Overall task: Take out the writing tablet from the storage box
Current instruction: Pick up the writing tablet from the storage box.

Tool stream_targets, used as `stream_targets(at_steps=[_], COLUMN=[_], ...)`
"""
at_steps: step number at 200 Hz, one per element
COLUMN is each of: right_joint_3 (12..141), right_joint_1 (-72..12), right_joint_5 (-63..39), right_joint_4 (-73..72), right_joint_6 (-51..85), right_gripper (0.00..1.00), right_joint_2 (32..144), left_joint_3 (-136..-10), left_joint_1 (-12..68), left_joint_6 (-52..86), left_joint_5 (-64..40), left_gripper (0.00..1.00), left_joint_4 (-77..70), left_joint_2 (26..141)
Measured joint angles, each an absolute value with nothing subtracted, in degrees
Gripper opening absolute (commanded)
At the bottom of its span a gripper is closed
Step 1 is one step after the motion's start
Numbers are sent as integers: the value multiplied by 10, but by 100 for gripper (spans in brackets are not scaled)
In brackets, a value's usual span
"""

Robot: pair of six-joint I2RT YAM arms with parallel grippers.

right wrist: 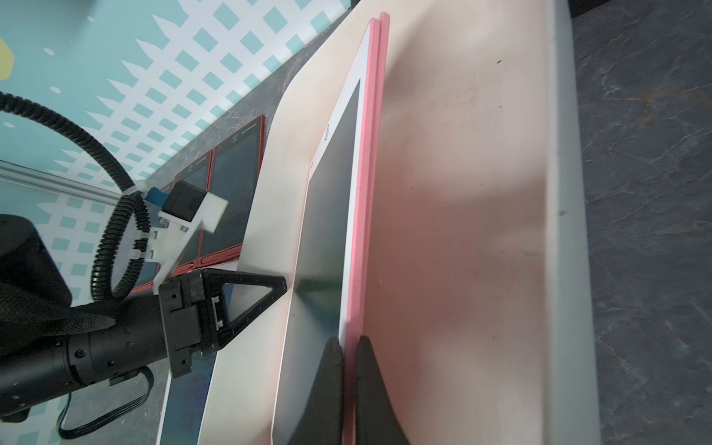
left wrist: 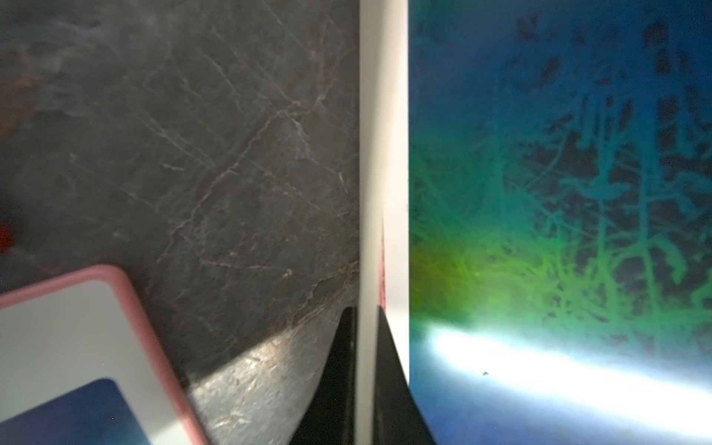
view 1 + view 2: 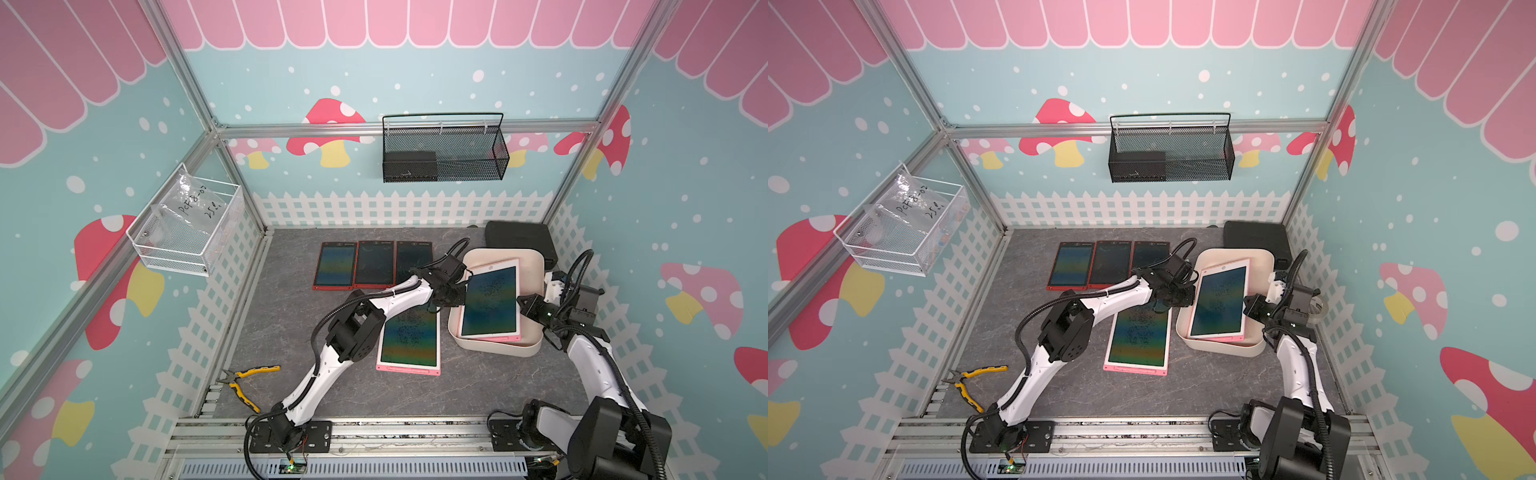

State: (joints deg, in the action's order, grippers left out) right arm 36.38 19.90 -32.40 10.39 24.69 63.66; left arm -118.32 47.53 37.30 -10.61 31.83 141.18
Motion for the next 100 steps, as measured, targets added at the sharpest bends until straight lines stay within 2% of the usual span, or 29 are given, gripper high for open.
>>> stream_targets(at_steps=[100], right_joint_3=[373], right_joint_1=[202], right_joint_5=[-349], right_joint_4=[127], right_joint_6=[252], right_gripper=[1], right_joint_2=[609], left_joint_3=[-1210], left_joint_1=[479], left_joint_6=[373], left_joint_5=[-100], left_gripper=[0], left_joint_4=[340], left_joint_2=[1422])
